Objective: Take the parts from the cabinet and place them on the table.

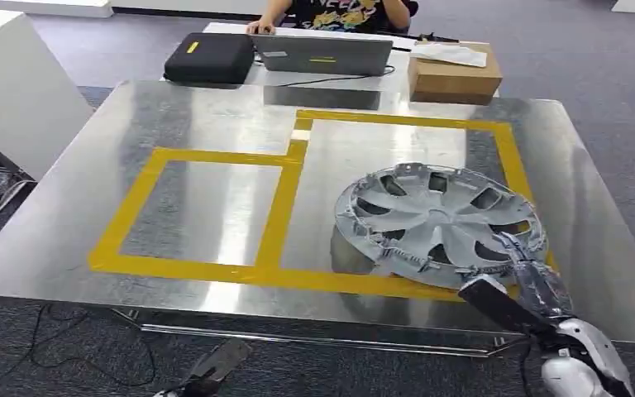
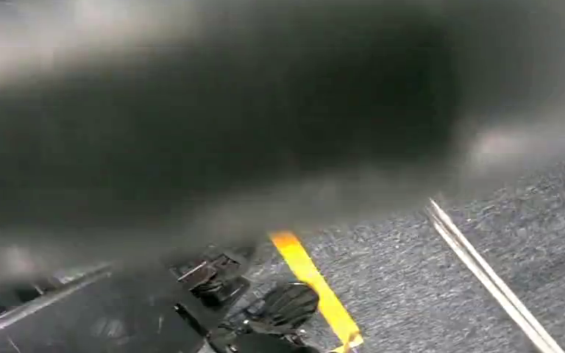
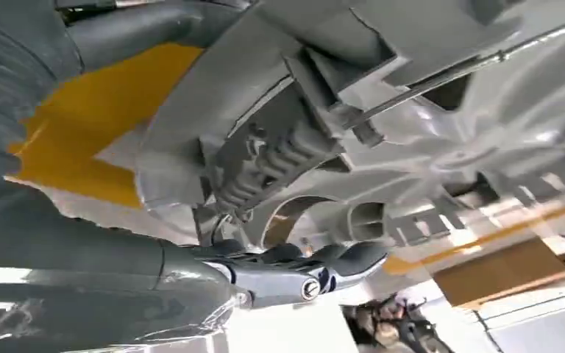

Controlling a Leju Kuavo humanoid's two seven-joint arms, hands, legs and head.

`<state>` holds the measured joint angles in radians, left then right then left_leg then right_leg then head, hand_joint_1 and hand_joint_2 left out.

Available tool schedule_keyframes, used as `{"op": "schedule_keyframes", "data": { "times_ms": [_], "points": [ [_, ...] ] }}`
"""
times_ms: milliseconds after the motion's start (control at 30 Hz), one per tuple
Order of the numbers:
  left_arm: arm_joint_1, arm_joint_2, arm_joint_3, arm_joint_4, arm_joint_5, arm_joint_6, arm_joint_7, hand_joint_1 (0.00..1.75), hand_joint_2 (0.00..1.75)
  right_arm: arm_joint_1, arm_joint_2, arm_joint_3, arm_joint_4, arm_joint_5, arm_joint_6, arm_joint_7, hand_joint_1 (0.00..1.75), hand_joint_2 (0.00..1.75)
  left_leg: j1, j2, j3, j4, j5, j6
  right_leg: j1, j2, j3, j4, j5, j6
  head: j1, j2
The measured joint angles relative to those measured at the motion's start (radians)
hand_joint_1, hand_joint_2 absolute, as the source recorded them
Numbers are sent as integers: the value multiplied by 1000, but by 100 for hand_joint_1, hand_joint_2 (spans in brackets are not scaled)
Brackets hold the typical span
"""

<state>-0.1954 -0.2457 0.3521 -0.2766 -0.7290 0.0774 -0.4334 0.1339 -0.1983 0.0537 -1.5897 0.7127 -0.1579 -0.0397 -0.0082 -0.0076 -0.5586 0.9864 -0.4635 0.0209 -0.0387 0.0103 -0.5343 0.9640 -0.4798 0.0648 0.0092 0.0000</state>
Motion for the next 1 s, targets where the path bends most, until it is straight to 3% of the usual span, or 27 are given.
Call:
{"op": "schedule_keyframes", "data": {
  "times_ms": [133,300,433,1000],
  "points": [
    [5,3,11,0,10,-1,-21,0,0,22,12,-27,-48,-227,116,-59,0,175,0,0,0,0,0,0,0,0,0,0,0,0,0,0],
    [9,8,21,0,18,-11,-39,0,0,63,14,-49,-98,-398,226,-82,0,175,0,0,-1,0,0,0,0,0,-1,0,0,0,0,0],
    [11,11,26,1,18,-14,-39,0,0,105,12,-60,-122,-406,262,-74,0,175,0,0,-1,0,0,0,0,0,-1,0,0,0,0,0],
    [12,13,42,1,18,-17,-45,0,0,153,-6,-75,-141,-386,276,-58,0,175,0,0,-1,0,0,0,0,0,-1,0,0,0,0,0]
  ]
}}
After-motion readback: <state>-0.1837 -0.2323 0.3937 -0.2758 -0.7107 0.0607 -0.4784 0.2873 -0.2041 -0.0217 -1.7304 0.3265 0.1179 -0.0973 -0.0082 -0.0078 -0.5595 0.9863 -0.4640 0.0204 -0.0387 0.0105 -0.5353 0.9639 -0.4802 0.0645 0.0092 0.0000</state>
